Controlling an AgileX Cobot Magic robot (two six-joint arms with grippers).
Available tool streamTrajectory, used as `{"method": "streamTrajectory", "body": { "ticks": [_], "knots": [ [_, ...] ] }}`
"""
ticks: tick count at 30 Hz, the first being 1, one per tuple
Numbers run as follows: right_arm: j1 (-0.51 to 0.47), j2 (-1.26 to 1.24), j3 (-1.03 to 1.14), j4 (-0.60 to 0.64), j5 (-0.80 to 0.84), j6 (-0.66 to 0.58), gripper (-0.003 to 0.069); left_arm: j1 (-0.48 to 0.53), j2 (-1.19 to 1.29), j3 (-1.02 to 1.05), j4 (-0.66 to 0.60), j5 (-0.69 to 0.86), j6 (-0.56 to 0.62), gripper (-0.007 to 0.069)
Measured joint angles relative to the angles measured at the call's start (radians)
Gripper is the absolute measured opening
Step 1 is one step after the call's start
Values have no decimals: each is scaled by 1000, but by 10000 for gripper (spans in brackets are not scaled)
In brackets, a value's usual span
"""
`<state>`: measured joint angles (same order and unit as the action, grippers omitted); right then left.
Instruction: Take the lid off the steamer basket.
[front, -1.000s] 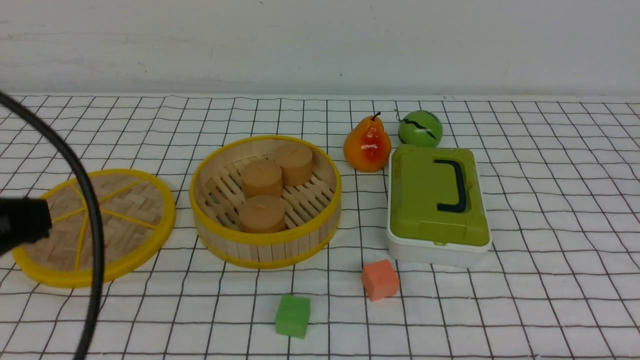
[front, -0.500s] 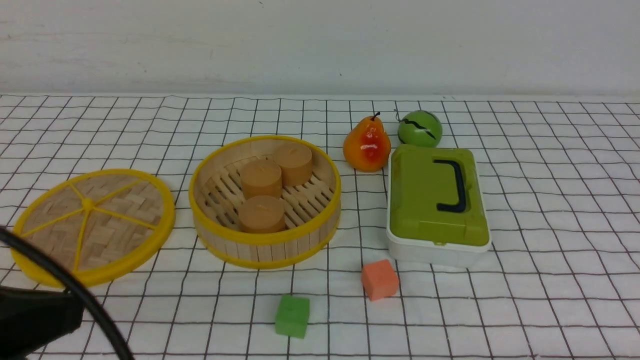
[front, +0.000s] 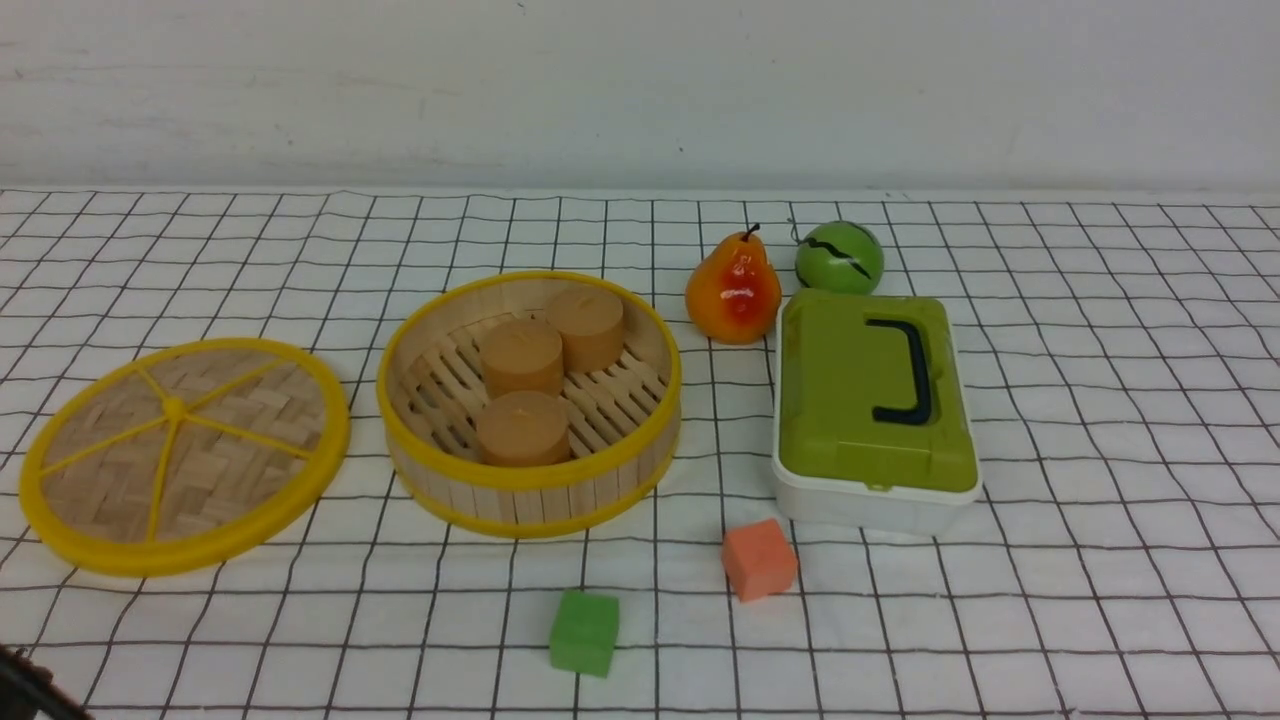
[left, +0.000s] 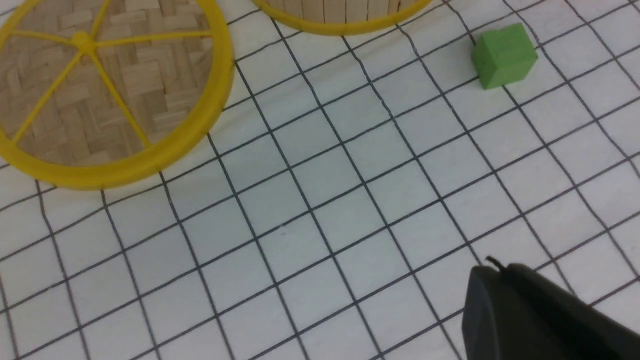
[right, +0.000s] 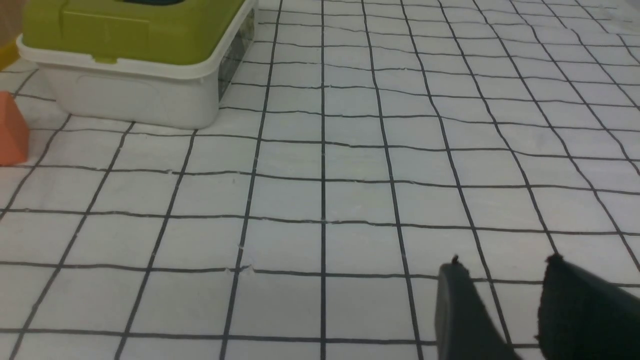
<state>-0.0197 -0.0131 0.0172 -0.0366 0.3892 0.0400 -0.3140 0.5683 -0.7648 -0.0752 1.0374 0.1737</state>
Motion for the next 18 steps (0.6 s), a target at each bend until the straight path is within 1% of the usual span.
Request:
{"method": "streamTrajectory", "body": {
  "ticks": [1, 4, 5, 6, 7, 8, 9, 10, 11, 12, 14, 16, 17, 18],
  "knots": [
    [0, 0, 0, 0, 0, 0, 239, -1, -3, 2, -1, -1, 0, -13],
    [0, 0, 0, 0, 0, 0, 239, -2, -67, 65, 4, -86, -2, -13],
    [0, 0, 0, 0, 0, 0, 239, -2, -138, 132, 28, -201, -3, -13],
    [0, 0, 0, 0, 0, 0, 239, -2, -167, 157, 40, -248, -3, -13],
    [0, 0, 0, 0, 0, 0, 239, -2, -230, 214, 59, -354, -4, -13],
    [0, 0, 0, 0, 0, 0, 239, -2, -252, 223, 64, -374, -6, -13],
    [0, 0, 0, 0, 0, 0, 239, -2, -298, 276, 75, -470, -6, -13],
    [0, 0, 0, 0, 0, 0, 239, -2, -391, 367, 81, -613, -6, -13],
    [0, 0, 0, 0, 0, 0, 239, 5, -448, 427, 81, -717, -6, -13],
    [0, 0, 0, 0, 0, 0, 239, 22, -501, 487, 81, -836, -6, -13],
    [0, 0, 0, 0, 0, 0, 239, 68, -567, 604, 75, -1000, -6, -13],
    [0, 0, 0, 0, 0, 0, 239, 132, -578, 698, 40, -1096, -7, -13],
    [0, 0, 0, 0, 0, 0, 239, 152, -579, 734, 28, -1117, -10, -13],
    [0, 0, 0, 0, 0, 0, 239, 195, -579, 770, 14, -1130, -23, -13]
  ]
}}
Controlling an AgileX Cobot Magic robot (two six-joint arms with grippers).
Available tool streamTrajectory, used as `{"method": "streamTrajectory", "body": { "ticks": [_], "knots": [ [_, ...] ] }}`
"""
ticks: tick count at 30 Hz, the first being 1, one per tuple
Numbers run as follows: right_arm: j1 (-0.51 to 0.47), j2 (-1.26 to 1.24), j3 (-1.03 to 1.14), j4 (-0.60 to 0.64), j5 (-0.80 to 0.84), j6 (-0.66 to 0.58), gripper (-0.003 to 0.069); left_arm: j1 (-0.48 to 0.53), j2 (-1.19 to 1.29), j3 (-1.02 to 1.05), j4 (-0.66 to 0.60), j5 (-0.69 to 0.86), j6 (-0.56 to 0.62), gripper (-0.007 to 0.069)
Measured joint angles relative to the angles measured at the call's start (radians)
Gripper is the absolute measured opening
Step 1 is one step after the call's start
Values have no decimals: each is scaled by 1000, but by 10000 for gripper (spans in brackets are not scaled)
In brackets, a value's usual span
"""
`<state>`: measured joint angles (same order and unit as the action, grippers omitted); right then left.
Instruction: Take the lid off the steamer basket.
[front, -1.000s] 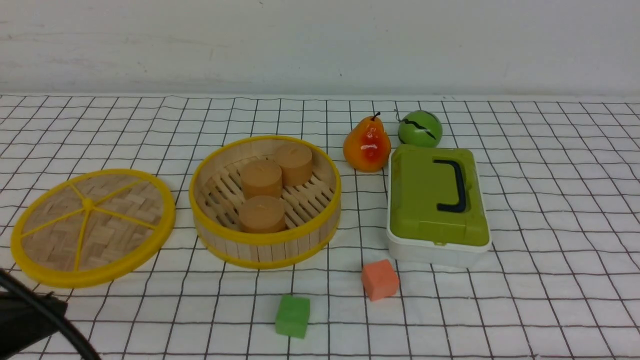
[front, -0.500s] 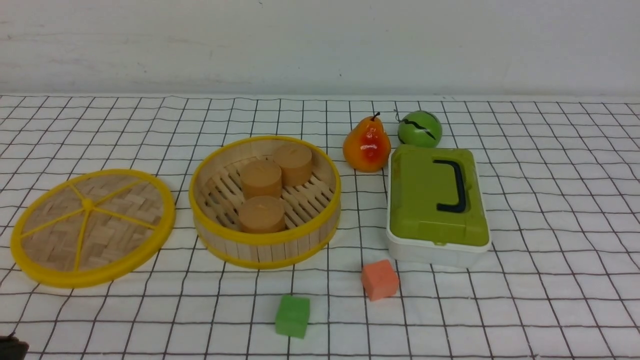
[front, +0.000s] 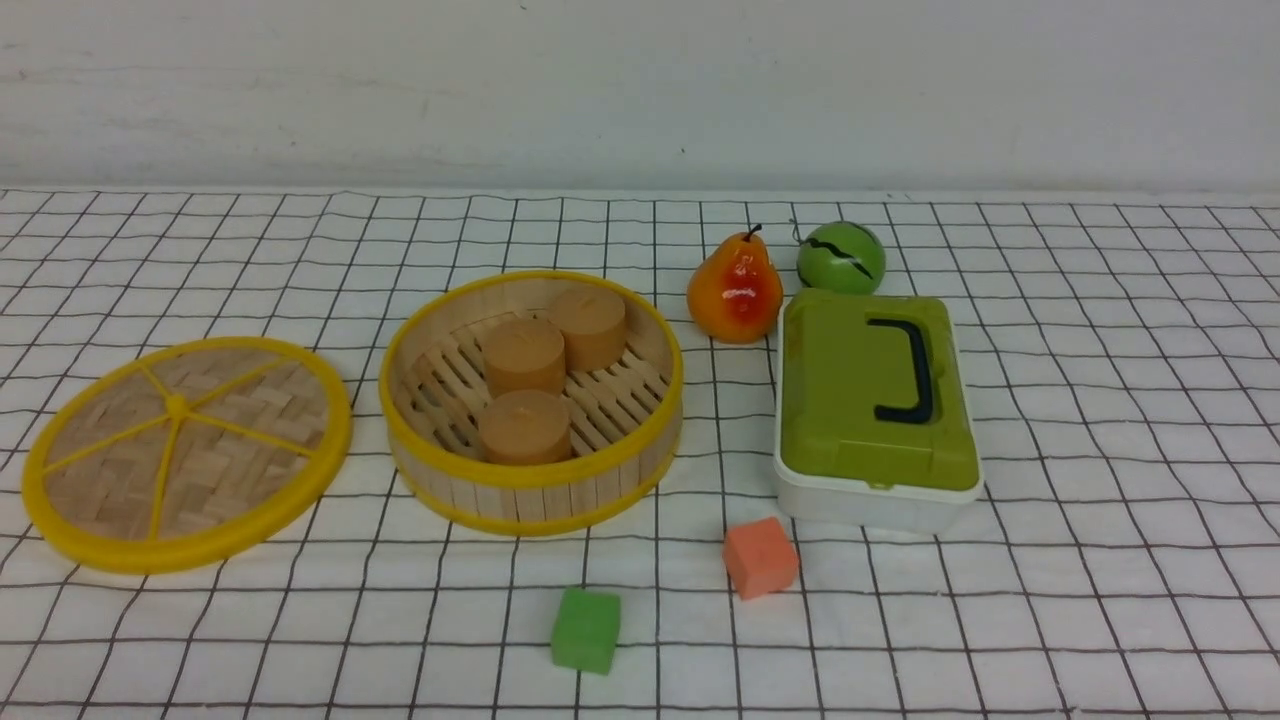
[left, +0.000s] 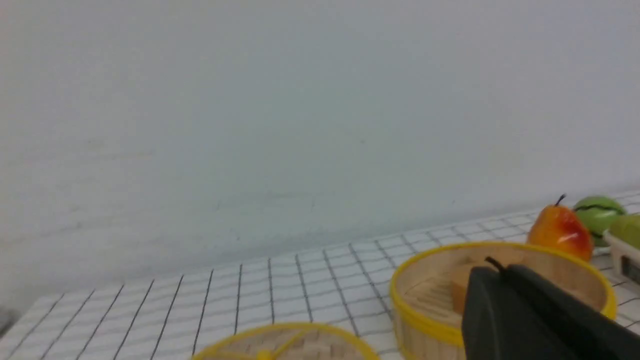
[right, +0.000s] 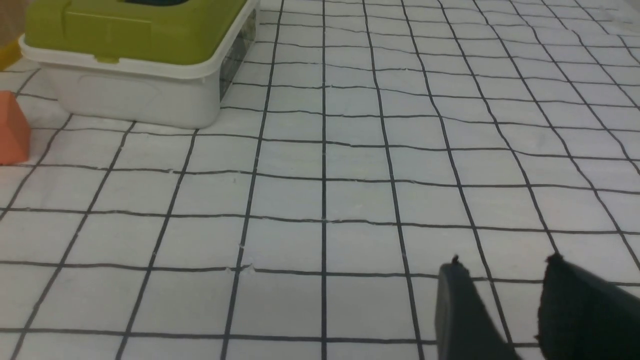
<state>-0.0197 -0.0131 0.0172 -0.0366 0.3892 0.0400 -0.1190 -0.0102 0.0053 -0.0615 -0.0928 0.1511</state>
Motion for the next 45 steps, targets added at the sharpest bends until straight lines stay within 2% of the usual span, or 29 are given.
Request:
{"method": "streamTrajectory", "body": {
  "ticks": [3, 5, 13, 45],
  "knots": [
    [0, 0, 0, 0, 0, 0, 239, 49, 0, 18, -10, 40, -45, -13],
    [0, 0, 0, 0, 0, 0, 239, 89, 0, 22, -13, 155, -116, -13],
    [0, 0, 0, 0, 0, 0, 239, 95, 0, 24, -21, 454, -151, -13],
    [0, 0, 0, 0, 0, 0, 239, 90, 0, 24, -24, 466, -151, 6]
  ]
}}
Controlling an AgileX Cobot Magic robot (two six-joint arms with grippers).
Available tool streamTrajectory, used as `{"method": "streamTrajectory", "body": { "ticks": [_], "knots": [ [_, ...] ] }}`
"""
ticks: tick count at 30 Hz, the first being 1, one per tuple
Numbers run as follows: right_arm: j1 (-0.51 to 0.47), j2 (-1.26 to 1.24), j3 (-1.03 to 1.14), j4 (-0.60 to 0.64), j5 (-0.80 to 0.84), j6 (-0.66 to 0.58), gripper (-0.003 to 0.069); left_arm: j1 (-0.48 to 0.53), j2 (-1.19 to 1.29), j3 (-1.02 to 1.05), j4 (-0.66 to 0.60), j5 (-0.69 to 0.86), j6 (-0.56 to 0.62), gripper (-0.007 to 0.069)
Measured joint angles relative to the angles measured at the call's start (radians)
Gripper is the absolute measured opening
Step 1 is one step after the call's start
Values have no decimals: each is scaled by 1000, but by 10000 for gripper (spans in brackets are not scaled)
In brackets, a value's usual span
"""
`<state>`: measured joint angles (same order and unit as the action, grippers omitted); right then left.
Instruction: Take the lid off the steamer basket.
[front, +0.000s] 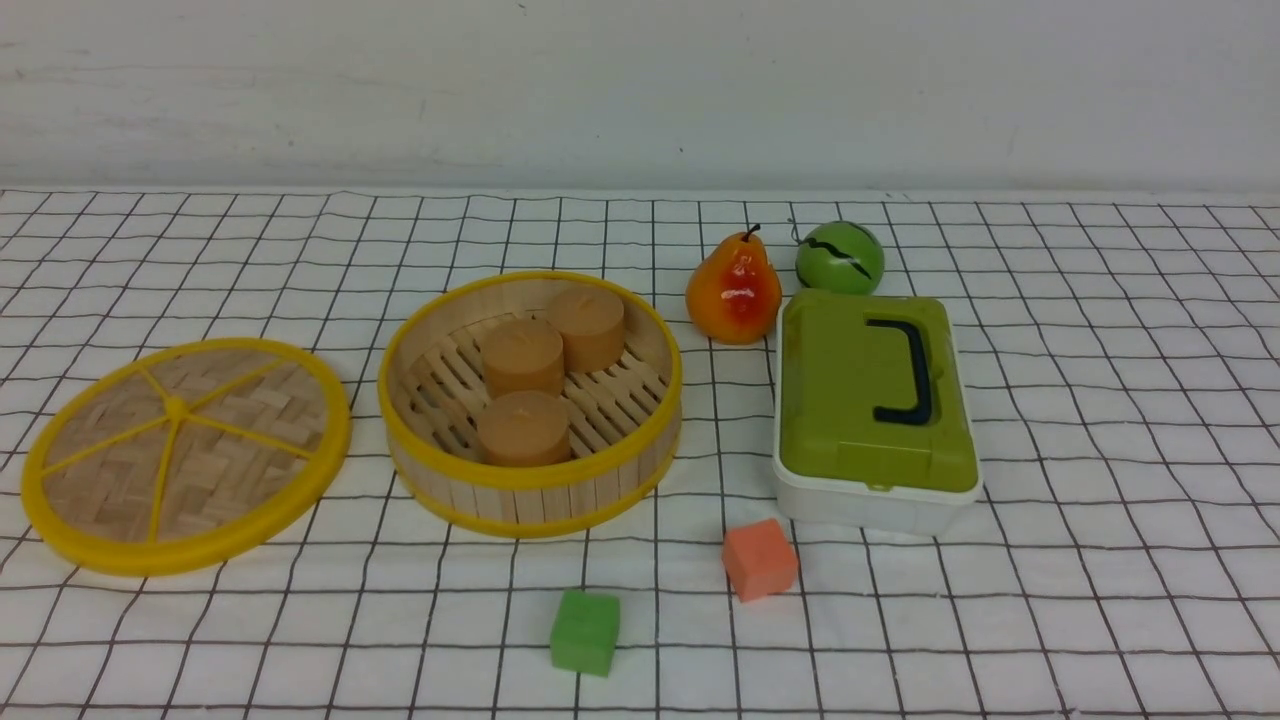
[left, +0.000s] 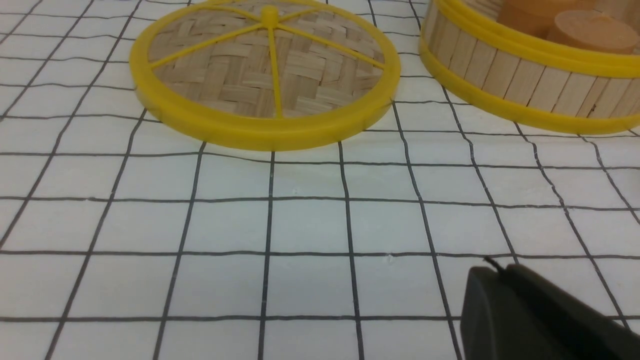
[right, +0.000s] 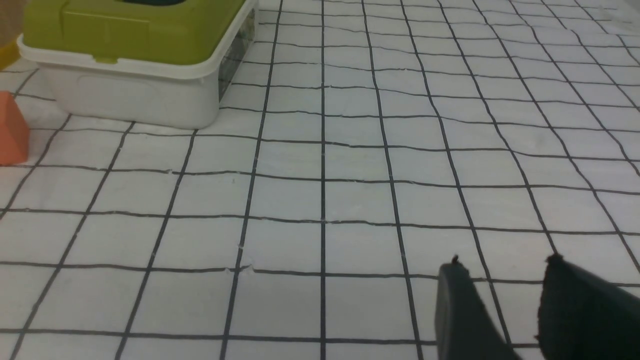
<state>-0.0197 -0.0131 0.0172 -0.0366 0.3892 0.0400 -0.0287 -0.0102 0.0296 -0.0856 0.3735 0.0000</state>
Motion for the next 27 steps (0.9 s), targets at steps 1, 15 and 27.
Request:
{"method": "streamTrajectory", "body": {
  "ticks": [1, 15, 27],
  "knots": [
    [0, 0, 0, 0, 0, 0, 239, 0, 0, 0, 0, 0, 0, 8],
    [0, 0, 0, 0, 0, 0, 239, 0, 0, 0, 0, 0, 0, 19],
    [0, 0, 0, 0, 0, 0, 239, 0, 0, 0, 0, 0, 0, 30]
  ]
}}
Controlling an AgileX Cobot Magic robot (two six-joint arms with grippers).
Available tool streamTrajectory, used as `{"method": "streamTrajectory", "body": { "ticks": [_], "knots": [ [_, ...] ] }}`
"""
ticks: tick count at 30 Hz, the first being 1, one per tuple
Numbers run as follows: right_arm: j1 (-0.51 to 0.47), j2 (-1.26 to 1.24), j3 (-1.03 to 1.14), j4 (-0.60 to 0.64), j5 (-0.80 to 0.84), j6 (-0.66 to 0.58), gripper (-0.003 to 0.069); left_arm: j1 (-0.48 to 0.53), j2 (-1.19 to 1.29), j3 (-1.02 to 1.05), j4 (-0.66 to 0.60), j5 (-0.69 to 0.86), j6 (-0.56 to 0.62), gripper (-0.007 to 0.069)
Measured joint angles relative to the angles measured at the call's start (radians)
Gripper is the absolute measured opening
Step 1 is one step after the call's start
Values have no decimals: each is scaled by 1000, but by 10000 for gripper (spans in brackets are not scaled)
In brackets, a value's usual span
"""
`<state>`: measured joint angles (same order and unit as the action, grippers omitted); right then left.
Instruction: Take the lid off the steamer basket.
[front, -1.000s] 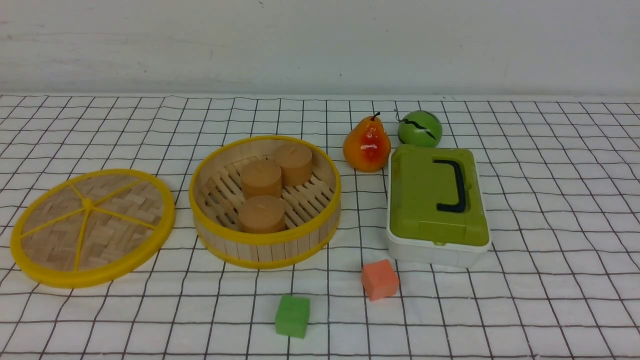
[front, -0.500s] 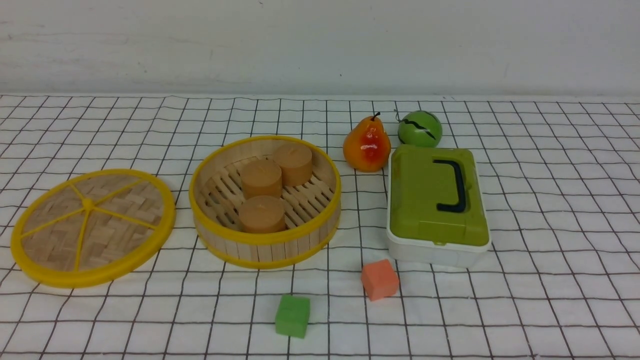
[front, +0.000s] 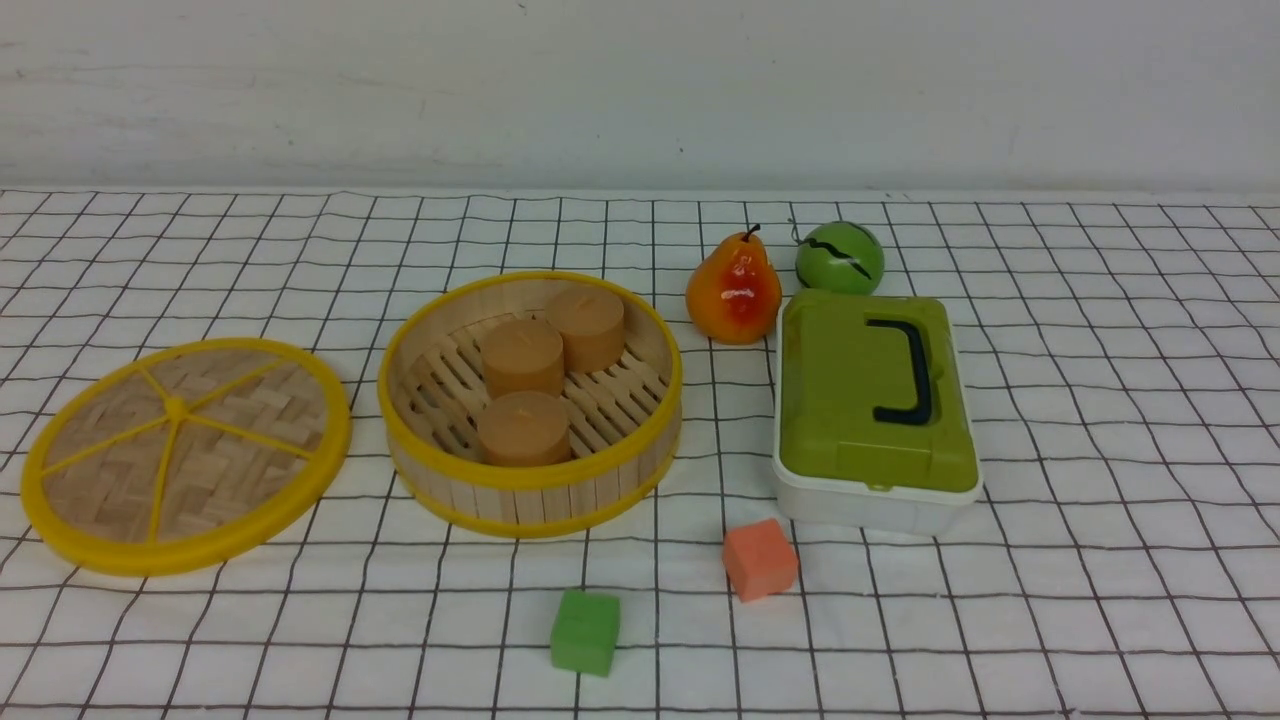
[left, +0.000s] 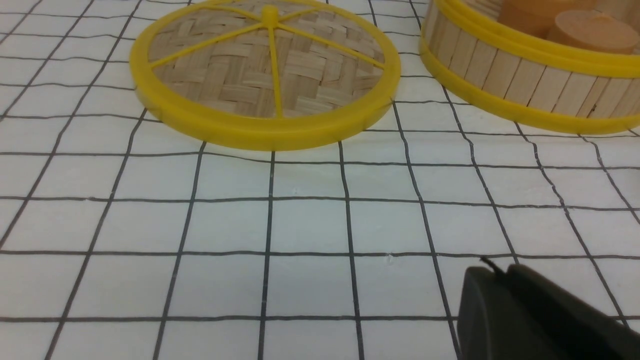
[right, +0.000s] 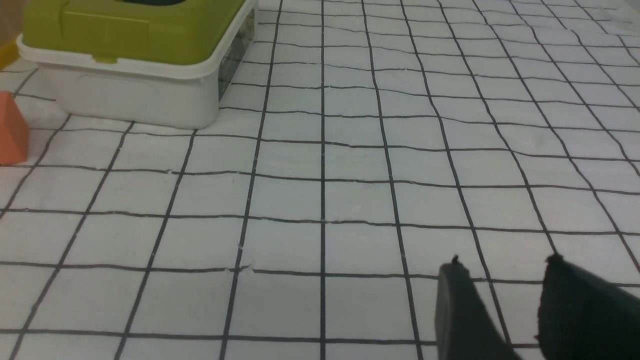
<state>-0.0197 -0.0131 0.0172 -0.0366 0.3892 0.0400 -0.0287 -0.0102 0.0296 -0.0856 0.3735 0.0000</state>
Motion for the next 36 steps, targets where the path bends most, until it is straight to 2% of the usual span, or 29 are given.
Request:
{"method": "streamTrajectory", "body": {
  "ticks": [36],
  "knots": [
    [0, 0, 0, 0, 0, 0, 239, 0, 0, 0, 0, 0, 0, 66]
  ]
}}
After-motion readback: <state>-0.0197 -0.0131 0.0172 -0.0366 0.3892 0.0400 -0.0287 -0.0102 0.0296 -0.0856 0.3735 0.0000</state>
